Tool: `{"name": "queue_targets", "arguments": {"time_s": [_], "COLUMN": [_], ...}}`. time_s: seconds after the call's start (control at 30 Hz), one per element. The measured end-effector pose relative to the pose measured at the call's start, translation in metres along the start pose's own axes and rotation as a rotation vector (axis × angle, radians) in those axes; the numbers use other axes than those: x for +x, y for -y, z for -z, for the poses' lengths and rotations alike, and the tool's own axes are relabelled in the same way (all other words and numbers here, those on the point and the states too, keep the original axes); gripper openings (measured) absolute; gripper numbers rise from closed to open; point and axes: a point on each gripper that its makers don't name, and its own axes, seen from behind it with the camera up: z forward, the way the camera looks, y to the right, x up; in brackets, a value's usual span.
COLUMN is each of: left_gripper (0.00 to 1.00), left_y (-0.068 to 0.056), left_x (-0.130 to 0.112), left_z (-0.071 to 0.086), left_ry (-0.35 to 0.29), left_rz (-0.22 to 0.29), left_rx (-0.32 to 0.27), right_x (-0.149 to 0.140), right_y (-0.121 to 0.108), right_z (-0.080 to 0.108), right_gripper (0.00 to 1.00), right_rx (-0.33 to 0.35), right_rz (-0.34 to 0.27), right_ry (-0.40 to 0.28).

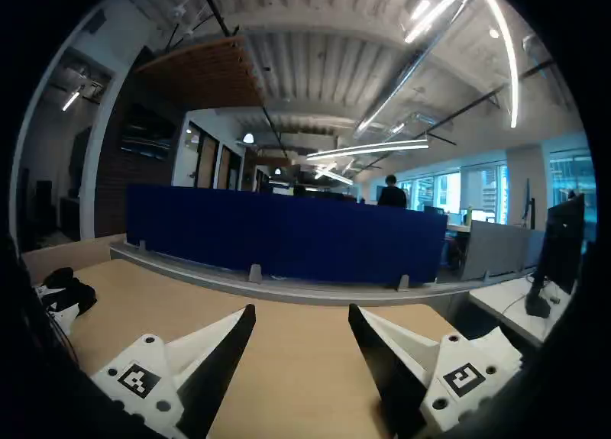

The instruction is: Fold towel

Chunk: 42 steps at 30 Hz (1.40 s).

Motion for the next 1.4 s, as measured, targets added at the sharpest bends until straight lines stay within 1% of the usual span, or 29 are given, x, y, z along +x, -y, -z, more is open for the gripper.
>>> {"name": "queue_targets", "arguments": {"time_s": [0.37, 0.67, 0.9, 1.17, 1.4], "left_gripper": [0.88, 0.88, 0.89, 0.89, 0.92], "left_y": [0.000, 0.000, -0.001, -0.002, -0.003], "left_x": [0.000, -0.001, 0.000, 0.000, 0.000], "left_z": [0.001, 0.002, 0.003, 0.004, 0.004], "left_ry": [0.000, 0.000, 0.000, 0.000, 0.000], "left_rz": [0.001, 0.001, 0.000, 0.000, 0.001], "left_rx": [-0.007, -0.008, -0.008, -0.007, -0.007], "right_x": [0.000, 0.014, 0.023, 0.015, -0.009], "right_y": [-0.004, -0.007, -0.019, -0.036, -0.048], "right_z": [-0.002, -0.004, -0.004, 0.000, 0.000], "right_gripper": [0.94, 0.94, 0.94, 0.94, 0.94], "right_rx": [-0.002, 0.001, -0.018, -0.036, -0.036], "right_rz": [-0.012, -0.018, -0.026, -0.026, -0.060], "right_ry": [-0.001, -0.029, -0.057, -0.060, -0.055]}}
